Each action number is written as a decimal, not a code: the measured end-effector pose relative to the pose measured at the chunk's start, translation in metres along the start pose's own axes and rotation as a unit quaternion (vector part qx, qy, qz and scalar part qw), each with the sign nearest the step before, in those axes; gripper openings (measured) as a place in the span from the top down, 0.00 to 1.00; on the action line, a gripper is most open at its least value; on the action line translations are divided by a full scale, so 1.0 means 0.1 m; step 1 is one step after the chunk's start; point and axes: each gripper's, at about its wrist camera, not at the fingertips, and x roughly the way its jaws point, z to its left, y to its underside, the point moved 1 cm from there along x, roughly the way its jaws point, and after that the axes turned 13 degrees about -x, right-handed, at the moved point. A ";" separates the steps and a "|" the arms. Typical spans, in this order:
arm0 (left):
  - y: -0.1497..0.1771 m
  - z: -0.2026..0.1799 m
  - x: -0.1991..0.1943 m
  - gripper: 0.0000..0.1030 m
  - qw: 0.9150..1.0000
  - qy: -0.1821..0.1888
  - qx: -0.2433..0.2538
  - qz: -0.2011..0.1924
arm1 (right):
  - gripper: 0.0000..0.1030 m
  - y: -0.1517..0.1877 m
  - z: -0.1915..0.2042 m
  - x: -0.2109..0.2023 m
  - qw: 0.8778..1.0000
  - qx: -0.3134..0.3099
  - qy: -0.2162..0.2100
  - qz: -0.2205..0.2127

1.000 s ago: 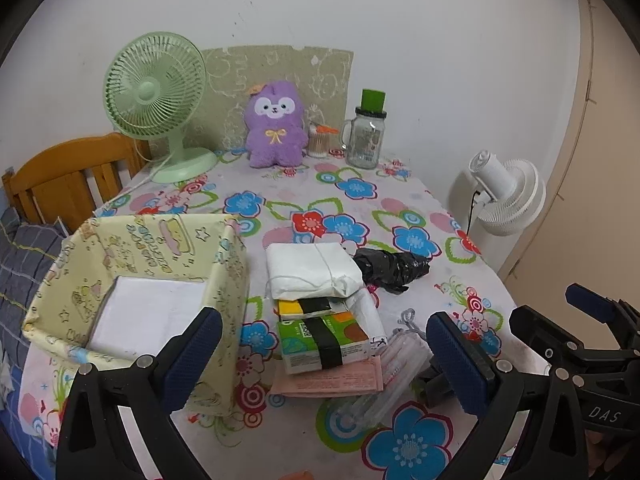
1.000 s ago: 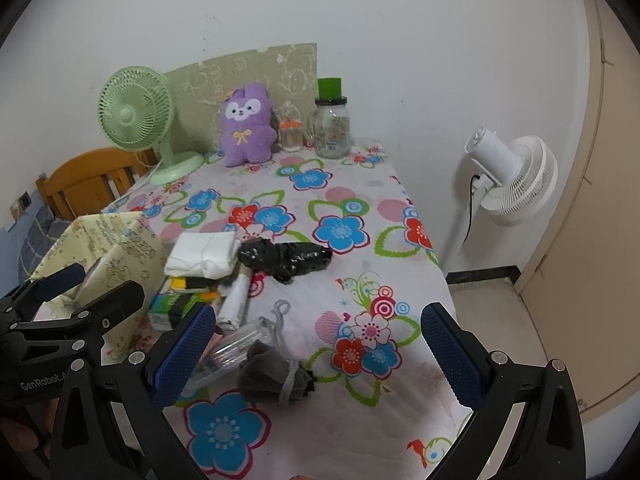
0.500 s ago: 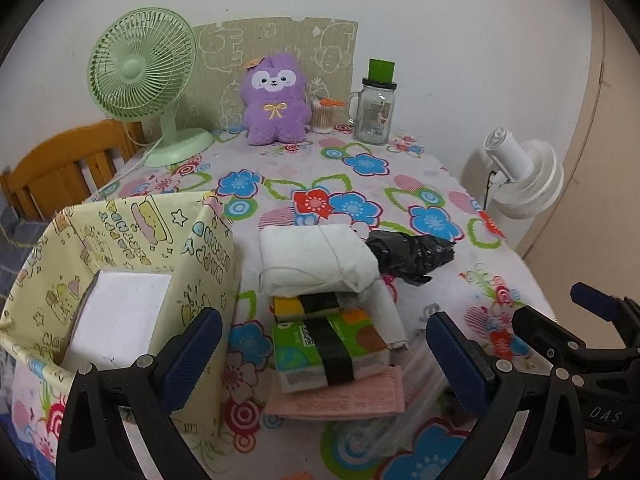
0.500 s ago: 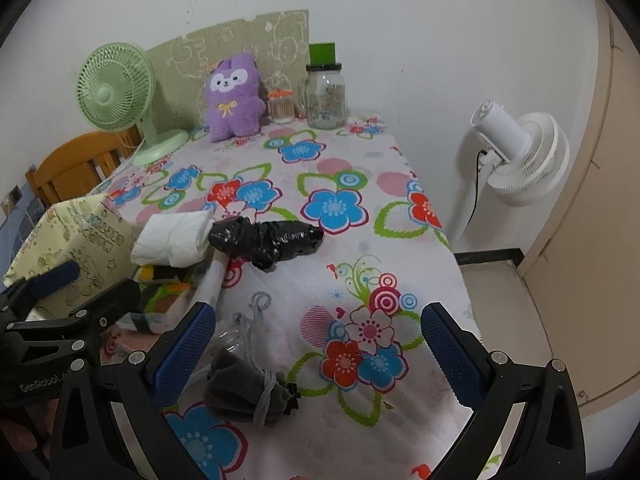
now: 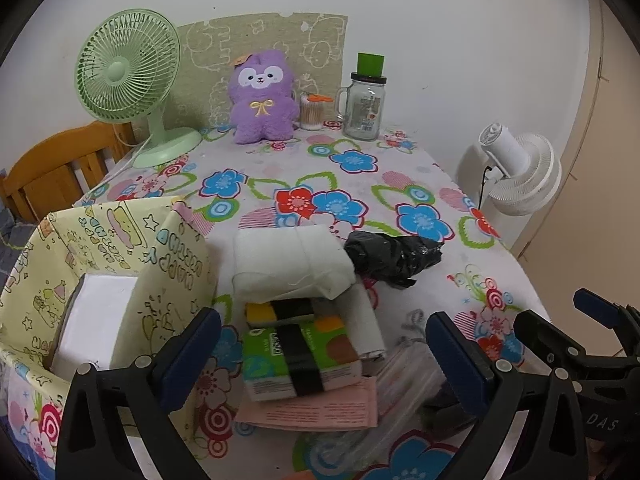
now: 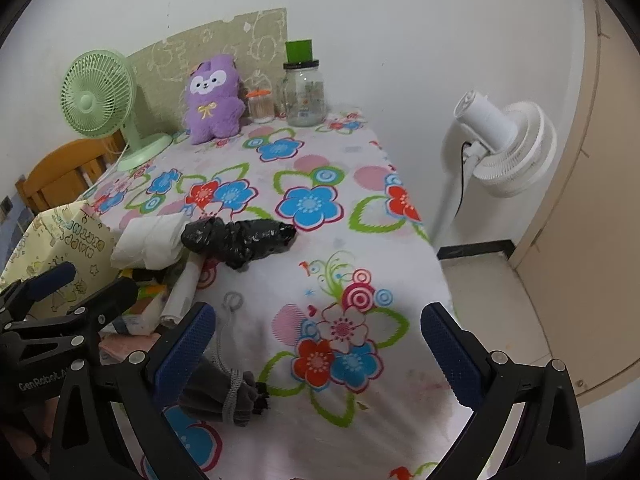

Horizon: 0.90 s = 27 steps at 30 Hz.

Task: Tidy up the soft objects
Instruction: 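Move the left tool toward the green tissue pack while the right tool reaches the gray sock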

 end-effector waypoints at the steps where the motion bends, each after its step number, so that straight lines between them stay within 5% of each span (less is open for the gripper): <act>1: 0.00 -0.01 0.00 0.01 1.000 0.001 -0.003 0.001 | 0.00 0.00 -0.01 -0.01 1.000 0.000 0.000 -0.001; 27: 0.09 0.04 0.48 0.01 0.997 -0.019 -0.026 0.069 | 0.00 0.11 0.05 0.34 0.999 -0.011 -0.018 0.040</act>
